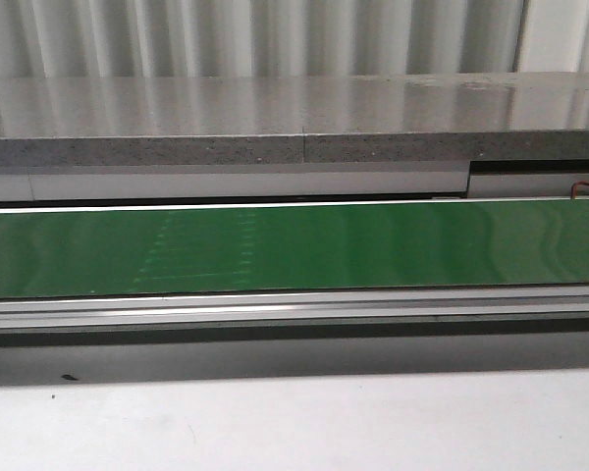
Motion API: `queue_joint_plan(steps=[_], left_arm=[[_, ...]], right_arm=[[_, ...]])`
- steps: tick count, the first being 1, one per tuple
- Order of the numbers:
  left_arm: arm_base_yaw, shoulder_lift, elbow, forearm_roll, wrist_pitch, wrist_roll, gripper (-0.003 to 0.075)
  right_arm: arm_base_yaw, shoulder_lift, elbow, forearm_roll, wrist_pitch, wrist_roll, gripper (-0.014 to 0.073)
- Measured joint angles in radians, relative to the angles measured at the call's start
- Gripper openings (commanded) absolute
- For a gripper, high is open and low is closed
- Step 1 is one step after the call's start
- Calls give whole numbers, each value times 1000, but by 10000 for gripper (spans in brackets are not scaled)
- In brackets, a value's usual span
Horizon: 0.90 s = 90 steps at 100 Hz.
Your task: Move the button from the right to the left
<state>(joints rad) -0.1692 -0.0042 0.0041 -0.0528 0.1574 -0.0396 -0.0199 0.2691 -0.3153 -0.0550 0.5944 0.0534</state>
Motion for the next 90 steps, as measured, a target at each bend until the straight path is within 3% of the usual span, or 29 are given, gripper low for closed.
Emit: queue_joint_plan(steps=[29,70,82,90], left_arm=[[0,0,0,0,0,0,-20],[0,0,0,0,0,0,-20],[0,0,0,0,0,0,-20],[0,0,0,0,0,0,-20]], right_arm=[[0,320,-254,0,207,0,-68],[0,647,-447,39,394,0,-60],[0,722,-479,55,416,0,52],[0,757,-500,55,420,0,234]])
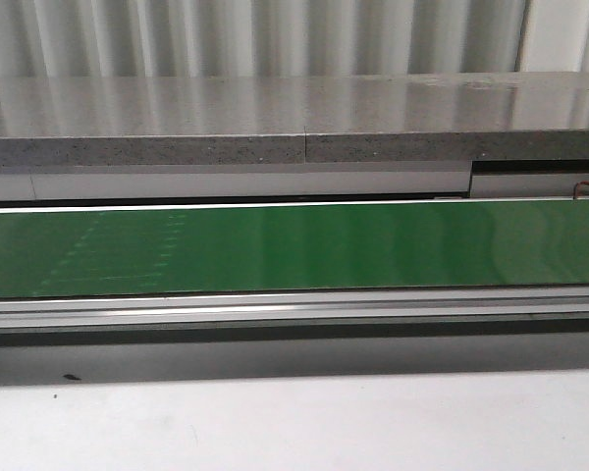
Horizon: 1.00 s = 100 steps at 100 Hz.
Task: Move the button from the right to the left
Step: 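Lower the right gripper and grasp the yellow-capped push button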
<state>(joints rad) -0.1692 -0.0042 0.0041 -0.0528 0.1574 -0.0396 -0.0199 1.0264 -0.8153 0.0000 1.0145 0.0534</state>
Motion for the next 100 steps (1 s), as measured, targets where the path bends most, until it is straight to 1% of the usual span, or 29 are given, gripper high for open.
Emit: queue_joint_plan(steps=[3,5,8,11,16,18,27,35,57,65,76,90,100], left_arm=[[0,0,0,0,0,0,-20],[0,0,0,0,0,0,-20],[0,0,0,0,0,0,-20],[0,0,0,0,0,0,-20],[0,0,0,0,0,0,-20],[0,0,0,0,0,0,-20],[0,0,0,0,0,0,-20],[0,0,0,0,0,0,-20],[0,0,0,0,0,0,-20],[0,0,0,0,0,0,-20],[0,0,0,0,0,0,-20],[0,0,0,0,0,0,-20],[0,0,0,0,0,0,-20]], right_arm=[[0,11,-5,0,2,0,309],[0,18,-9,0,2,0,386],[0,23,-11,0,2,0,442],[0,25,-13,0,2,0,527],[0,30,-15,0,-3,0,610],[0,30,-15,0,-5,0,627],[0,33,-17,0,-12,0,617],[-25,41,-26,0,-10,0,598],[-222,97,-100,7,-9,-2,593],[-301,149,-136,7,-12,-2,593],[-372,235,-178,7,-22,-2,593],[-431,366,-230,7,-31,-25,593],[-449,462,-272,7,-40,-65,593]])
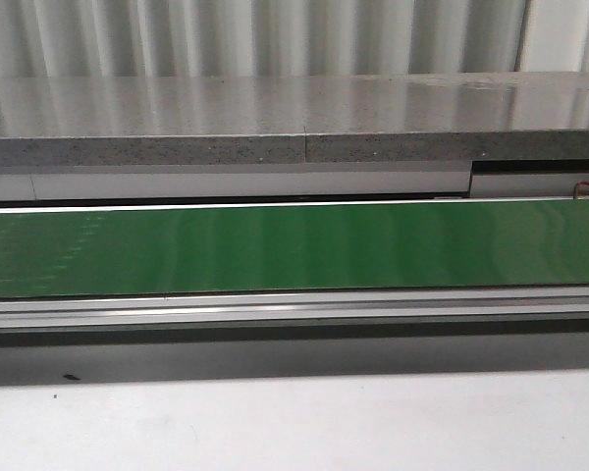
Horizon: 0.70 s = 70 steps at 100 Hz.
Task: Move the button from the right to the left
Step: 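Lower the right gripper and grasp the yellow-capped push button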
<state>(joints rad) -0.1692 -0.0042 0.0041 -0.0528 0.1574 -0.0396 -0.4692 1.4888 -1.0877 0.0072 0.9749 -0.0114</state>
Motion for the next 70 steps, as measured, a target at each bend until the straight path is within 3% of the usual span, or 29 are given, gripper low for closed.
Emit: queue_joint_plan(steps=[59,66,70], left_arm=[[0,0,0,0,0,0,-20],[0,0,0,0,0,0,-20],[0,0,0,0,0,0,-20]], right_arm=[[-2,407,-158,0,-137,-386,591],[-2,429,-158,2,-152,-395,545],[-2,438,-161,4,-161,-395,456]])
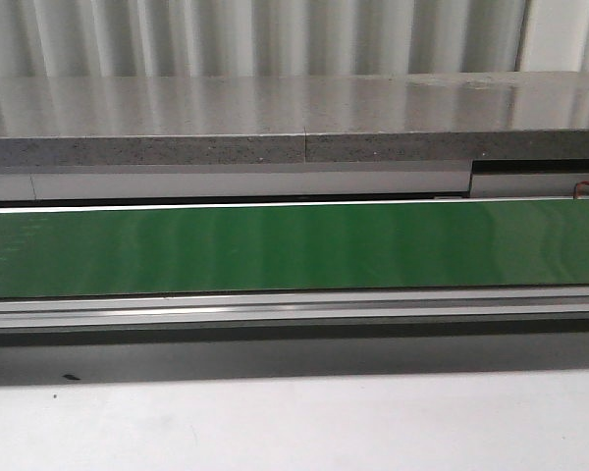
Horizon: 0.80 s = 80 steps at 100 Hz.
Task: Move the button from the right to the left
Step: 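Lower the right gripper and grasp the yellow-capped push button, then lift the button and lower it onto the conveyor belt end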
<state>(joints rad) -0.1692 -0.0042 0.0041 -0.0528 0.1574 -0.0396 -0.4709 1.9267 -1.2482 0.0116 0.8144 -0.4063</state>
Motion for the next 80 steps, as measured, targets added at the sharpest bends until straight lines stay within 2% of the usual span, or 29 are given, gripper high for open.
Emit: queue_joint_plan(steps=[11,18,37,56,80], left_arm=[[0,0,0,0,0,0,-21],[0,0,0,0,0,0,-20],[0,0,0,0,0,0,-20],[0,0,0,0,0,0,-20],[0,0,0,0,0,0,-20]], right_arm=[[0,18,0,22,-15,-8,213],[0,20,-4,35,-14,-12,142],[0,-5,-15,94,-8,-19,146],[12,-122,-16,175,31,-21,146],[124,-270,-16,204,92,49,146]])
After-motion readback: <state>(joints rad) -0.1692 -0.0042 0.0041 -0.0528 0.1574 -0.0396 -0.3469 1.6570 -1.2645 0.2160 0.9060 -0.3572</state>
